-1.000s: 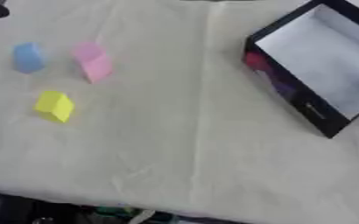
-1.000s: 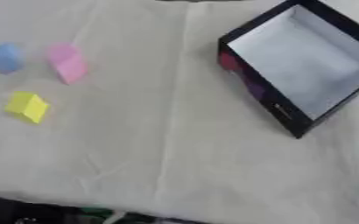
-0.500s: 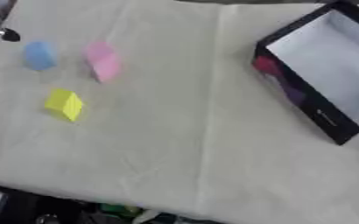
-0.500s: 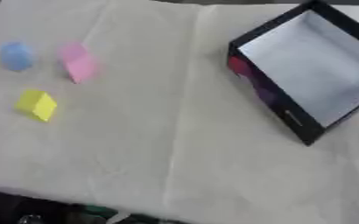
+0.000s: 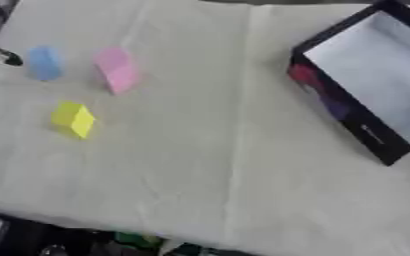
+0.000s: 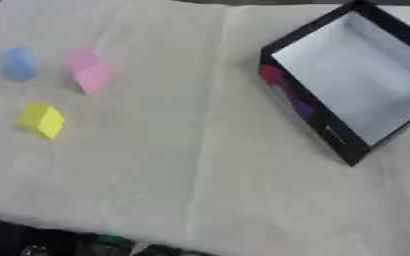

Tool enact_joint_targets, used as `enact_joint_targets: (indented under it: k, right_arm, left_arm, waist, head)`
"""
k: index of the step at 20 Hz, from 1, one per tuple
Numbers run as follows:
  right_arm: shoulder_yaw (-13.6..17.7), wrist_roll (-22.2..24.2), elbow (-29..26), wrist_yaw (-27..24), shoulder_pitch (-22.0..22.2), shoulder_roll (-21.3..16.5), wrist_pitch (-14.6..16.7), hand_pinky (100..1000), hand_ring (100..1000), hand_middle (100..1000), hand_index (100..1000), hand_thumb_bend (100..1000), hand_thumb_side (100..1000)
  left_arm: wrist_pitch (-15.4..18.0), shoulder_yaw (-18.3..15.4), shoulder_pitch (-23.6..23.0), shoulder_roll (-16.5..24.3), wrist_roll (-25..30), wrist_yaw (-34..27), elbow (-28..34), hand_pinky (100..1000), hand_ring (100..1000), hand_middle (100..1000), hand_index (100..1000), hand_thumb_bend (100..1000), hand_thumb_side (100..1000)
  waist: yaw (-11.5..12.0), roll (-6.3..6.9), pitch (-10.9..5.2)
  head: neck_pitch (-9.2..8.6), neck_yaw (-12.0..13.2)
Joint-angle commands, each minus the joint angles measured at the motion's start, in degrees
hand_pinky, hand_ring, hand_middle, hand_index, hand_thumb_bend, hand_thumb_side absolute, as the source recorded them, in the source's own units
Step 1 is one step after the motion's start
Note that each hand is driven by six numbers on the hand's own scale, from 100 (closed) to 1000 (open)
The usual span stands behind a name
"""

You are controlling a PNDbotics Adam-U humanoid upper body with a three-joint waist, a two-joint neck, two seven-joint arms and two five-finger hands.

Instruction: Pick up the objects with one hand, pass them to the other hand, and then place them into the box on the other side of the table.

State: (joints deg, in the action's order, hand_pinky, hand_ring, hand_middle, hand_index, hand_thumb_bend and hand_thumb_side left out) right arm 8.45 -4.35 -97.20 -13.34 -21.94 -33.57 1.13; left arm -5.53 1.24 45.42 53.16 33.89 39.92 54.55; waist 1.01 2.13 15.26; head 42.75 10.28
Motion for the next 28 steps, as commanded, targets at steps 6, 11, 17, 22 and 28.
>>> enact_joint_targets:
  k: [6,11,17,22,28]
  right_arm:
    - [0.09,0.42,-0.79,0.21,-0.55,-1.13,0.05,884,812,917,910,100,595]
    - [-0.08,0.55,-0.80,0.32,-0.75,-0.86,0.05,883,812,917,910,100,597]
    - [-0.26,0.63,-0.80,0.53,-0.94,-0.68,0.06,883,812,917,910,100,598]
    - [-0.49,0.74,-0.80,0.62,-1.20,-0.46,0.06,883,811,917,910,100,600]
    - [-0.78,0.98,-0.71,0.82,-1.25,-0.26,-0.02,882,809,915,910,100,602]
  left_arm:
    - [0.23,-0.87,2.51,0.19,1.76,2.60,-2.15,923,993,822,864,697,198]
    - [-0.32,-1.46,3.44,-1.10,0.35,4.05,-3.79,920,991,820,859,667,173]
    - [-0.79,-2.00,3.98,-2.02,0.09,5.90,-5.57,920,1000,822,859,664,169]
    - [-1.22,-2.09,4.09,-2.45,0.25,7.99,-6.16,915,1000,821,854,655,141]
    - [-2.29,-2.54,4.36,-2.76,-1.81,9.49,-6.13,914,1000,820,850,613,100]
  waist:
    - [-0.21,-0.86,-0.01]
    - [-0.66,-1.13,0.59]
    - [-1.02,-1.39,1.41]
    - [-1.16,-1.43,1.80]
    - [-1.34,-1.44,2.06]
  head:
    - [-1.00,-0.58]
    - [-1.57,-0.56]
    - [-2.05,-0.49]
    - [-2.30,-0.03]
    - [-2.49,0.53]
